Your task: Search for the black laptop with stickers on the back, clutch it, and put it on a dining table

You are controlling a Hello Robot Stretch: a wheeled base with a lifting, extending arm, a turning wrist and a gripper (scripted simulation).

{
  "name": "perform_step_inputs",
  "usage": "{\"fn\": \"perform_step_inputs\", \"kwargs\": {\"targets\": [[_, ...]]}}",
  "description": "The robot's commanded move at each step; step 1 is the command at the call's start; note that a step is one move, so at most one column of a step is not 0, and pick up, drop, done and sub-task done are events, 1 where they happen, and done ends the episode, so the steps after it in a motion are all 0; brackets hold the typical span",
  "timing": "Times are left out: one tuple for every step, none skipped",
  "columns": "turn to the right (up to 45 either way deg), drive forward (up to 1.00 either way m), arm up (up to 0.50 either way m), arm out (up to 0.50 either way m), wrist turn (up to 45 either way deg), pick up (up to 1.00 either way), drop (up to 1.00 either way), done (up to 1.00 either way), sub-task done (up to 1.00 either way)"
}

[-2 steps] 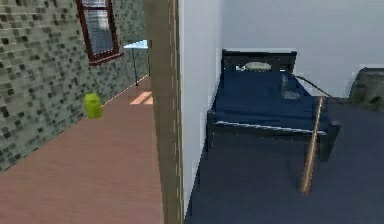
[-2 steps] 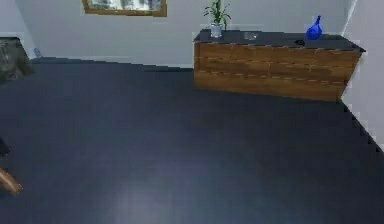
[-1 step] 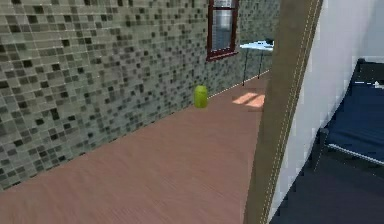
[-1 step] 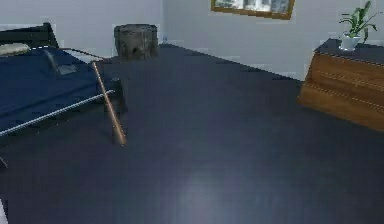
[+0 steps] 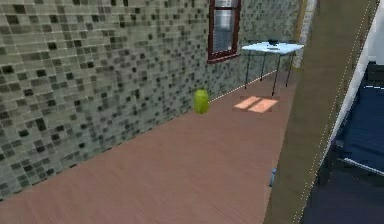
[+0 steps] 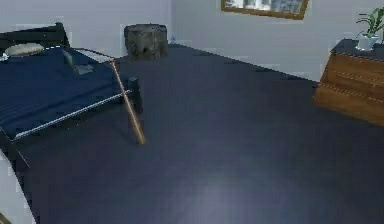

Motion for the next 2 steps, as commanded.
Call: {"fn": "perform_step_inputs", "kwargs": {"targets": [[45.0, 0.0, 0.0, 0.0, 0.0, 0.0, 0.0, 0.0, 0.0], [45.0, 0.0, 0.0, 0.0, 0.0, 0.0, 0.0, 0.0, 0.0]]}}
